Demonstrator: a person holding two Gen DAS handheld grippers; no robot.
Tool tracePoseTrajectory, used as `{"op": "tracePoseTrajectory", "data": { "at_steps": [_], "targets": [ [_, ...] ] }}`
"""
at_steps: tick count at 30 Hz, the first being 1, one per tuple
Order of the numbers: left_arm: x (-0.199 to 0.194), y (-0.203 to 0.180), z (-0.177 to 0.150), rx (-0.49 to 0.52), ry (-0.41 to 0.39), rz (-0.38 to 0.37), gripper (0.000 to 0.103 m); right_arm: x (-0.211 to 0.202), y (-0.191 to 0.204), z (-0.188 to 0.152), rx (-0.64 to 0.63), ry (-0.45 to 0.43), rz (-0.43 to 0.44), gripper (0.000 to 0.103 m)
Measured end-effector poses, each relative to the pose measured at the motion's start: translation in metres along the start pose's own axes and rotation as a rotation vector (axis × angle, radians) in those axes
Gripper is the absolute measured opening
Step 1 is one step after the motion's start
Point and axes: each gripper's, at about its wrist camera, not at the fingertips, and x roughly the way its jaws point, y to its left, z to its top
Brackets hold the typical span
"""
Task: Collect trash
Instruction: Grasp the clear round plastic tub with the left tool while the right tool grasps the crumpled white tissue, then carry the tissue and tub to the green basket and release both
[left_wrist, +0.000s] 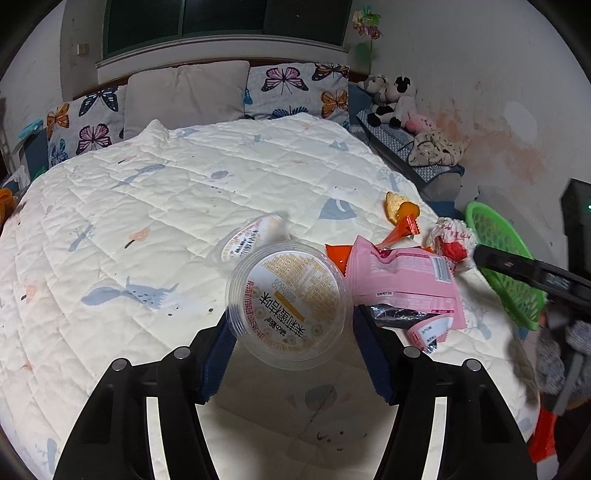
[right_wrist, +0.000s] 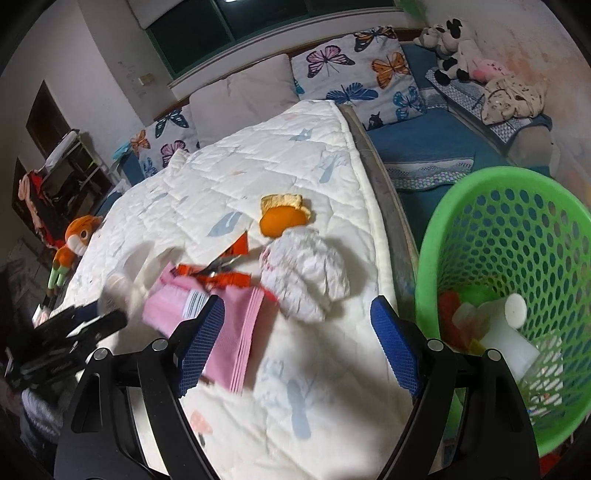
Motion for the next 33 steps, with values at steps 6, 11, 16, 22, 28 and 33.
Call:
{"op": "tracePoseTrajectory", "data": {
  "at_steps": [6, 11, 16, 22, 28, 33],
  "targets": [
    [-0.013, 0.001, 0.001, 0.005, -0.024, -0.006, 0.061, 0.017, -0.003, 0.009, 0.013, 0.017, -0.007, 0.078],
    [-0.018, -0.001, 0.001, 0.003, -0.028, -0.016, 0.061, 0.025, -0.006, 0.009, 0.020, 0.035, -0.006, 0.065],
    [-0.026, -0.007, 0.004, 0.003, -0.041, -0.039, 0.061, 0.018, -0.007, 0.007, 0.021, 0.022, 0.012, 0.056],
    [-0.034, -0.024, 0.008, 0.029, -0.060, -0.063, 0.061, -0.003, -0.010, 0.000, 0.017, -0.008, 0.018, 0.054],
    [-0.037, -0.047, 0.014, 0.059, -0.070, -0.103, 0.061, -0.032, -0.025, -0.008, 0.033, -0.046, 0.000, 0.053],
    [-0.028, -0.077, 0.020, 0.095, -0.059, -0.147, 0.061, -0.056, -0.050, -0.016, 0.066, -0.074, -0.048, 0.053]
  ]
}}
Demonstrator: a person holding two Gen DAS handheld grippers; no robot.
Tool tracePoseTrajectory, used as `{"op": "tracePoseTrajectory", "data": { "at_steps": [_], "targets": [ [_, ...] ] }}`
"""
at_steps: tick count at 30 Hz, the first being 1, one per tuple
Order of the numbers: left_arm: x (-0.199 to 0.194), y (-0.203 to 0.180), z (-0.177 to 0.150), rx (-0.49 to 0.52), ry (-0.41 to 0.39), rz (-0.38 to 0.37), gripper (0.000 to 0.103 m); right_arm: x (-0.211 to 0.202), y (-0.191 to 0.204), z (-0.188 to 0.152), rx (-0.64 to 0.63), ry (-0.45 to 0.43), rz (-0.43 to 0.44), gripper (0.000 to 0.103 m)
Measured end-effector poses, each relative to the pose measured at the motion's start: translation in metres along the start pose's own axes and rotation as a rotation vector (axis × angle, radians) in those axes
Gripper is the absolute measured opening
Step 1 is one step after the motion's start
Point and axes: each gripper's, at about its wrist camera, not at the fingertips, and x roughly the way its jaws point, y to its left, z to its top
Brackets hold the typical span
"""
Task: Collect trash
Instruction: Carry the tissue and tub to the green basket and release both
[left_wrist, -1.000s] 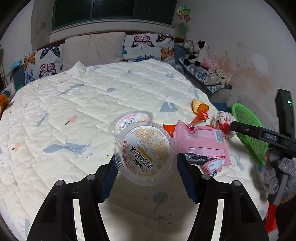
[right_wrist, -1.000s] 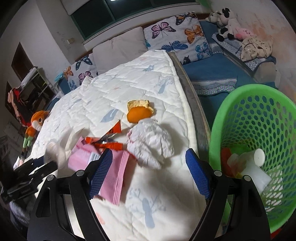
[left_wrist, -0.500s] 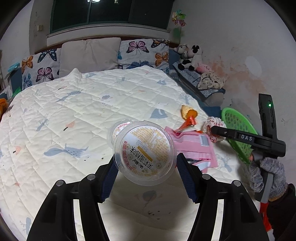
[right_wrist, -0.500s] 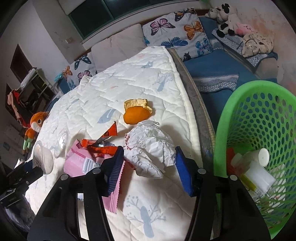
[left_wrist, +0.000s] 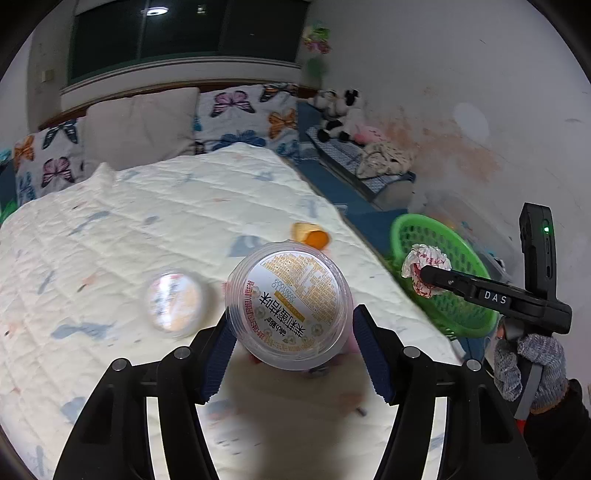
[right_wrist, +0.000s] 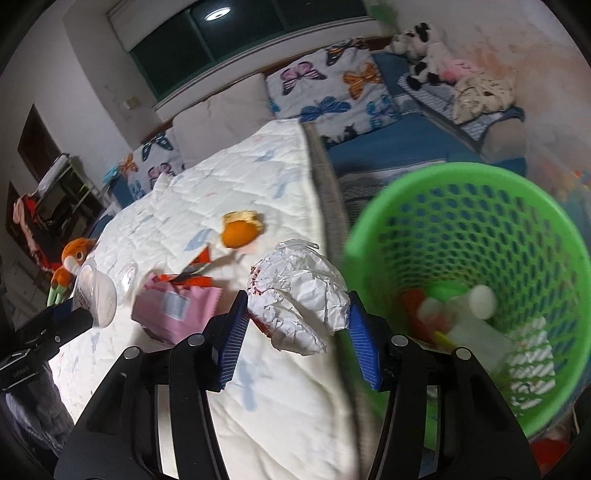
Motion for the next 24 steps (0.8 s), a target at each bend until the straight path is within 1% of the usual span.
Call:
{"op": "tracePoseTrajectory", "data": {
  "at_steps": [7, 16, 22, 24],
  "targets": [
    [0.021, -0.039, 0.010, 0.050, 0.023, -0.058, 0.061, -0.021, -0.040, -0.009, 0.044, -0.010, -0.076, 0.054],
    [0.054, -0.085, 0.025, 0.112, 0.061, -0.102, 0.061, -0.033, -0.087, -0.019, 0.099, -0.006, -0.160, 0.056],
    [0.070, -0.117, 0.033, 0.160, 0.073, -0.136, 0.061, -0.037, -0.108, -0.023, 0.129, -0.002, -0.187, 0.060],
    [0.075, -0.126, 0.036, 0.174, 0.078, -0.142, 0.061, -0.040, -0.112, -0.024, 0.138, -0.008, -0.191, 0.065]
  ]
}}
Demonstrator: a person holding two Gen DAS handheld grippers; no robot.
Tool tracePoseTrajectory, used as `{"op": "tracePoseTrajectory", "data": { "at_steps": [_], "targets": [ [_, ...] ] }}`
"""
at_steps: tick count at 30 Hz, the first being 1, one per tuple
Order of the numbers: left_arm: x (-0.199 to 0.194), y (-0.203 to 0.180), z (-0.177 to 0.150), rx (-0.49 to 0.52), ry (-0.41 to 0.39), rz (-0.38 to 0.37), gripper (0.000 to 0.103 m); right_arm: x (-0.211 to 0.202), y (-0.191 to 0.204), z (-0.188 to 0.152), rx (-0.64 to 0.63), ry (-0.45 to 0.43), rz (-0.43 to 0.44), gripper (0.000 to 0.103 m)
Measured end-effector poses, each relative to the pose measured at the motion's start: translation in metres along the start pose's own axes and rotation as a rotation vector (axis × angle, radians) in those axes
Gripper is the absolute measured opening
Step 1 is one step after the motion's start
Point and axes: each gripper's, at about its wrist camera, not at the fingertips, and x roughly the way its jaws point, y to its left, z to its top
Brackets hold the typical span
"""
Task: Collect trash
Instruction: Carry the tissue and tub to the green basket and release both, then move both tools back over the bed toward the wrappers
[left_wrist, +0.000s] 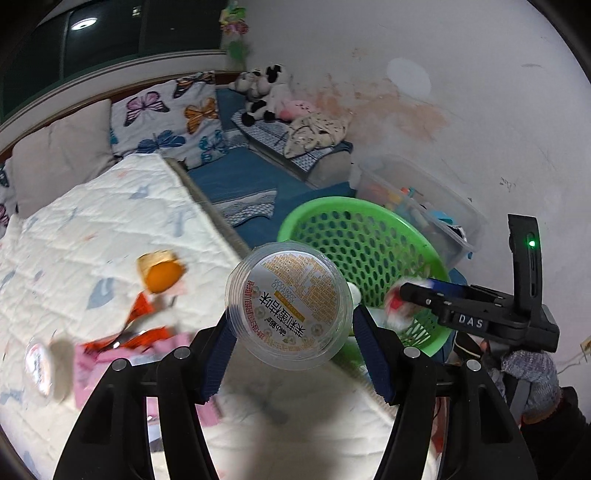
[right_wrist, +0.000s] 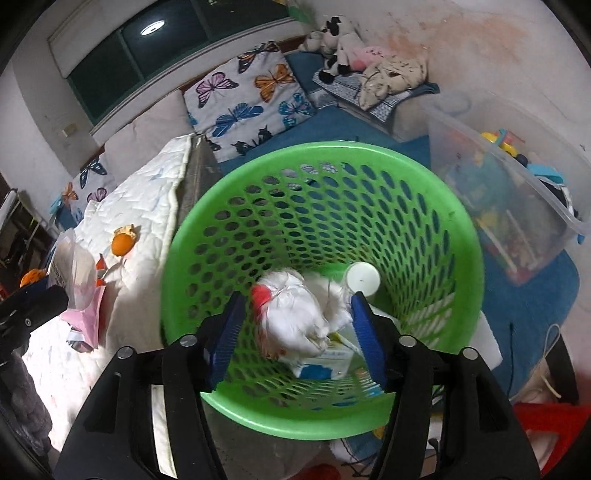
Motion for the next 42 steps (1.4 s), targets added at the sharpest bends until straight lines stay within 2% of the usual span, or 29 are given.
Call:
{"op": "tracePoseTrajectory", "data": {
  "at_steps": [4, 18, 21, 23, 33, 42],
  "targets": [
    [0.016, -0.014, 0.009, 0.019, 0.017, -0.018, 0.061, -0.007, -0.008, -0.001, 0.011, -0.010, 0.000, 0.069],
    [0.067, -0.053, 0.018, 0.044, 0.091, -0.055, 0.061, -0.035, -0.028, -0.009, 0.044, -0.055, 0.002, 0.069],
    [0.074, -0.055, 0.017, 0.041, 0.105, -0.063, 0.064, -0.038, -0.031, -0.011, 0.053, -0.056, 0.009, 0.069],
    [0.076, -0.056, 0.017, 0.037, 0.105, -0.066, 0.074, -0.039, -0.031, -0.012, 0.057, -0.056, 0.013, 0.069],
    [0.050, -0.044, 0.011, 0.030, 0.055, -0.042, 0.075, -0.046, -0.010, -0.016, 0.024, -0.062, 0.052, 0.071],
    [-0.001, -0.001, -0.012, -0.029, -0.001, 0.040, 0.075, -0.045, 0.035, -0.022, -0.051, -0.056, 0.107, 0.074]
  ]
}}
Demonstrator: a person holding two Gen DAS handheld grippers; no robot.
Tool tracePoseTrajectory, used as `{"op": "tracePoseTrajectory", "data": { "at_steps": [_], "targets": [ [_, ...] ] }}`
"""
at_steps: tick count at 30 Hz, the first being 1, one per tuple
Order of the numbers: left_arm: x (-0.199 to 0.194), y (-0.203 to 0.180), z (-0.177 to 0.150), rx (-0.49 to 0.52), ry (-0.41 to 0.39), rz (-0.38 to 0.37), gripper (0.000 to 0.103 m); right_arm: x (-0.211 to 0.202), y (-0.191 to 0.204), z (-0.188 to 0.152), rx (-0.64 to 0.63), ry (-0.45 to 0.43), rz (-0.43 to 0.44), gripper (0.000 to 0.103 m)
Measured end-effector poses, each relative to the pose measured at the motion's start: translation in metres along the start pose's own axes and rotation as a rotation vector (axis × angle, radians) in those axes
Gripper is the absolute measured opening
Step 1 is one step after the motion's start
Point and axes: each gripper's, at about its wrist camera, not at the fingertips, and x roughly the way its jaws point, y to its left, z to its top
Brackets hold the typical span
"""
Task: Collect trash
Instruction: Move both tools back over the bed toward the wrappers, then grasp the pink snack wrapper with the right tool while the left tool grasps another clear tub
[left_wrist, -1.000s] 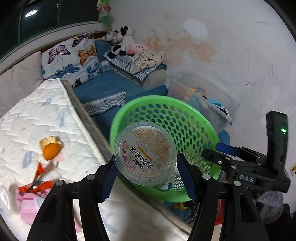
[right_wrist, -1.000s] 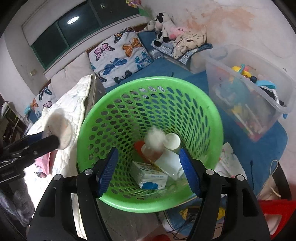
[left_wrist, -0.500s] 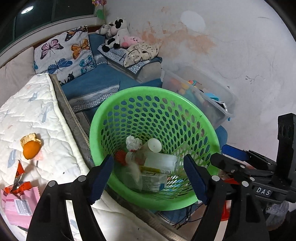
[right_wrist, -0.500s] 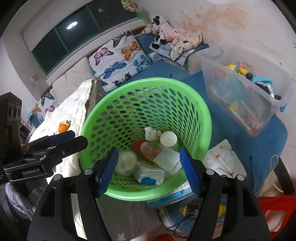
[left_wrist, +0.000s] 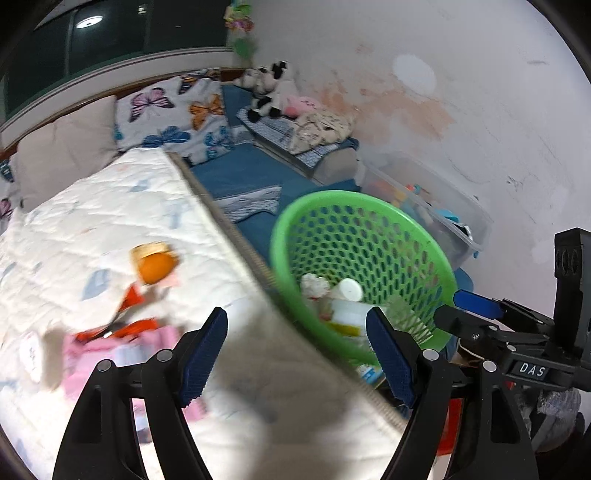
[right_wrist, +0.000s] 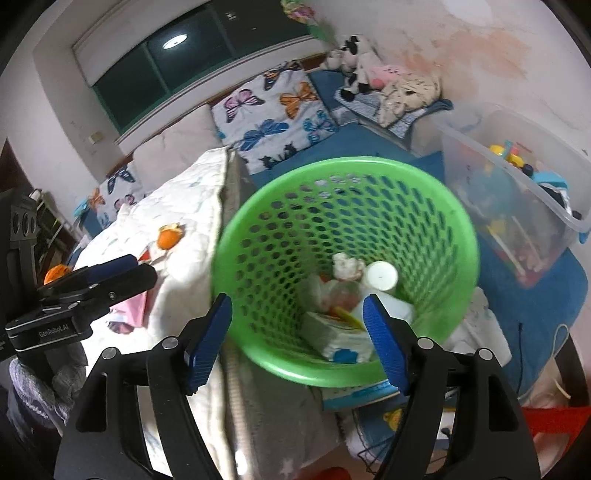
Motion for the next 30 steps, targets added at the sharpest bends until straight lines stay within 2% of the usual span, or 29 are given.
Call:
{"op": "tracePoseTrajectory", "data": {
  "at_steps": [7, 14, 22, 30],
  "targets": [
    [-0.036, 0.051, -0.022, -0.072, -0.031, 0.083, 0.075, 0.013, 0.040, -0.003, -0.084, 0.031, 0.044, 0.074],
    [-0.066, 0.105, -0.043, -0.152, -0.043, 0.170, 0.075, 0.031, 0.085, -0.003, -0.237, 0.068, 0.086, 0.077],
    [-0.091, 0.160, -0.060, -0.238, -0.053, 0.245, 0.075, 0.064, 0.146, -0.011, -0.512, 0.145, 0.140, 0.080],
    [-0.094, 0.188, -0.070, -0.279, -0.040, 0.269, 0.075, 0.099, 0.192, -0.019, -0.795, 0.207, 0.185, 0.080]
  ]
}}
